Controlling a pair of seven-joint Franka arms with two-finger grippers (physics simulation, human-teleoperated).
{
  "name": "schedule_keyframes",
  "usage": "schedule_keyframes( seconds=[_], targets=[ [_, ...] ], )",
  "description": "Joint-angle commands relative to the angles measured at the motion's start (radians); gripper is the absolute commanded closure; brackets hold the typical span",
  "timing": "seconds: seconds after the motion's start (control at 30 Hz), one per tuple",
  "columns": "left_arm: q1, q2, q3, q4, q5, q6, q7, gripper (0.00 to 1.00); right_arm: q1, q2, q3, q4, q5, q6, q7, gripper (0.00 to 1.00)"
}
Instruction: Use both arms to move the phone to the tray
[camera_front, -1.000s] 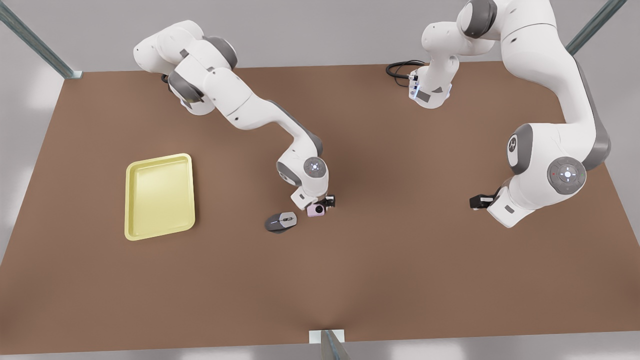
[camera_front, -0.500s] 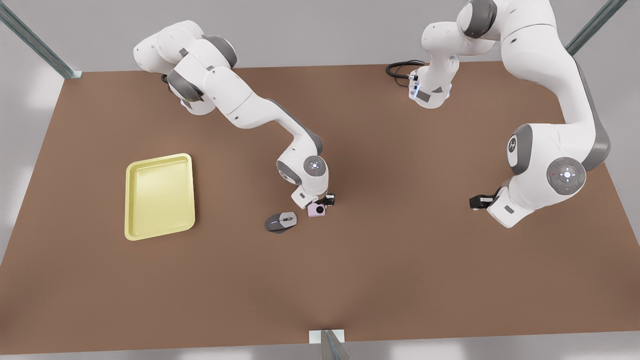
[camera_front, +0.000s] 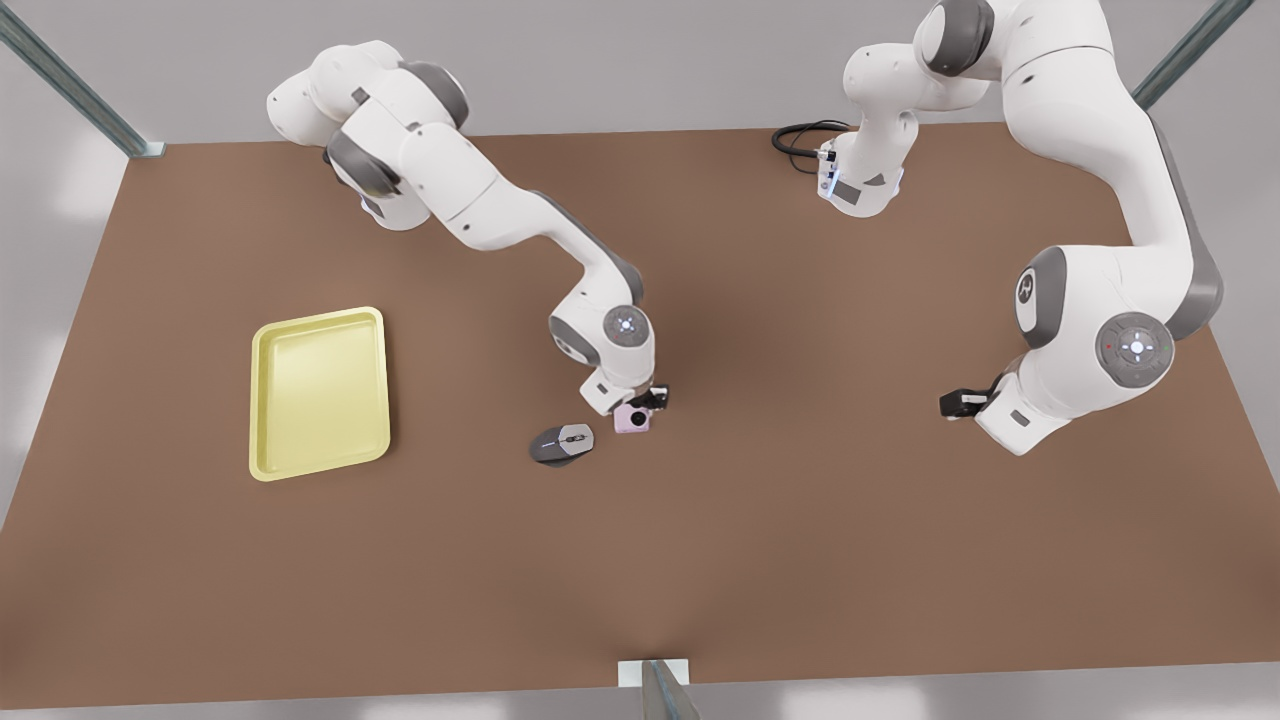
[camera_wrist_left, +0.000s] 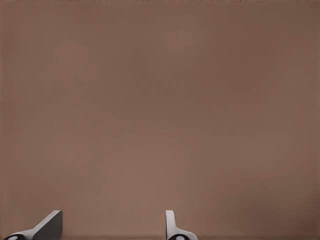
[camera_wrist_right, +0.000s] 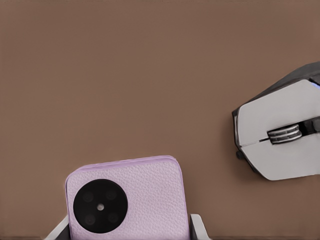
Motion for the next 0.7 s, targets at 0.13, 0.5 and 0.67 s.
schedule_keyframes(
  seconds=[0.13, 0.5, 0.67],
  targets=[
    [0.000, -0.002, 0.000, 0.008, -0.001, -0.002, -0.002, 0.00, -0.114, -0.165, 0.000, -0.160, -0.002, -0.013, -0.164, 0.24],
    [-0.002, -0.001, -0.002, 0.008, -0.001, -0.001, -0.007, 0.00, -0.538, -0.570, 0.006, -0.754, 0.000, 0.066, -0.662, 0.24],
    [-0.003, -0.001, -0.002, 0.008, -0.001, -0.001, -0.015, 0.00, -0.723, -0.633, -0.089, -0.861, 0.004, 0.063, -1.023, 0.24]
  ],
)
